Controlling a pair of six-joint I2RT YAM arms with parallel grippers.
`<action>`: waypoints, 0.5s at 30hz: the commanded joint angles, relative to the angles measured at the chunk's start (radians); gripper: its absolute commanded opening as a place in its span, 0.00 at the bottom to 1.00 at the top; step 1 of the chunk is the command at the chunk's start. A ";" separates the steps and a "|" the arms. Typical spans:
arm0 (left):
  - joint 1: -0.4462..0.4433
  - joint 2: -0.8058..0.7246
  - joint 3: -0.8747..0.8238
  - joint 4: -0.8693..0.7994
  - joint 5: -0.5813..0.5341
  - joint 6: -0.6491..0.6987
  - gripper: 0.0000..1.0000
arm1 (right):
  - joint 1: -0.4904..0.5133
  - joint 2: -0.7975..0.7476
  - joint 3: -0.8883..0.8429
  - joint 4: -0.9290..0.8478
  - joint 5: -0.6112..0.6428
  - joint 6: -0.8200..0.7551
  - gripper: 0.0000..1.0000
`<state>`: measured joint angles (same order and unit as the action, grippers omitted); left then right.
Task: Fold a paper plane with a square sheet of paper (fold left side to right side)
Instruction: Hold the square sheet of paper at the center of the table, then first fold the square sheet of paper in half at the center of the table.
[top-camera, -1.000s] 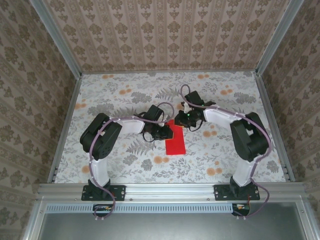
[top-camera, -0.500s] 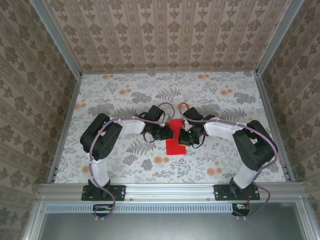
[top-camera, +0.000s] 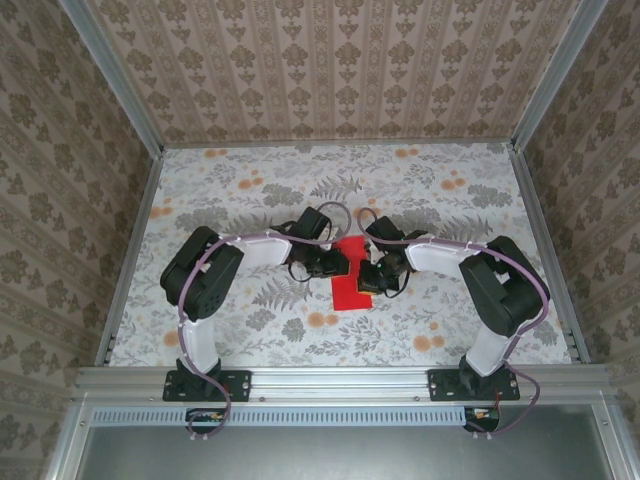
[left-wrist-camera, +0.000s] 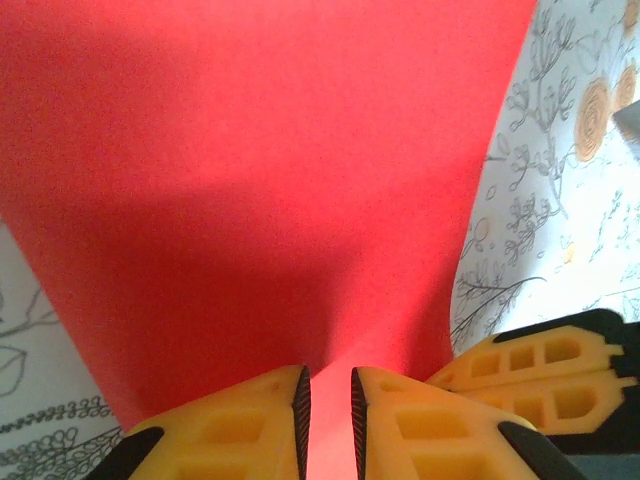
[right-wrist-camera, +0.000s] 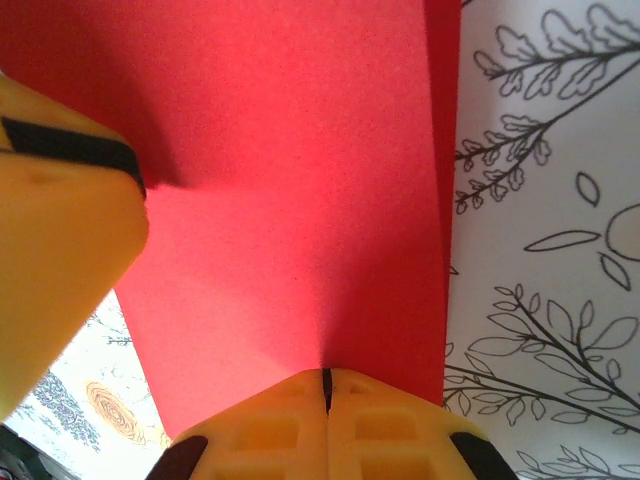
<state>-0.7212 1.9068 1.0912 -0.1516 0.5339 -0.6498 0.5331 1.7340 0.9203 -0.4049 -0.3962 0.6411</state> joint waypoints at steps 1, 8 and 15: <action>0.018 -0.008 0.039 -0.032 -0.011 0.025 0.21 | 0.005 0.051 -0.025 -0.078 0.051 -0.003 0.05; 0.028 0.039 0.047 -0.015 -0.006 0.036 0.19 | 0.004 0.059 -0.017 -0.093 0.062 -0.008 0.05; 0.032 0.062 0.044 0.003 -0.020 0.035 0.17 | 0.004 0.068 -0.011 -0.116 0.072 -0.024 0.05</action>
<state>-0.6930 1.9495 1.1183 -0.1493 0.5301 -0.6350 0.5327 1.7420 0.9306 -0.4202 -0.3958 0.6304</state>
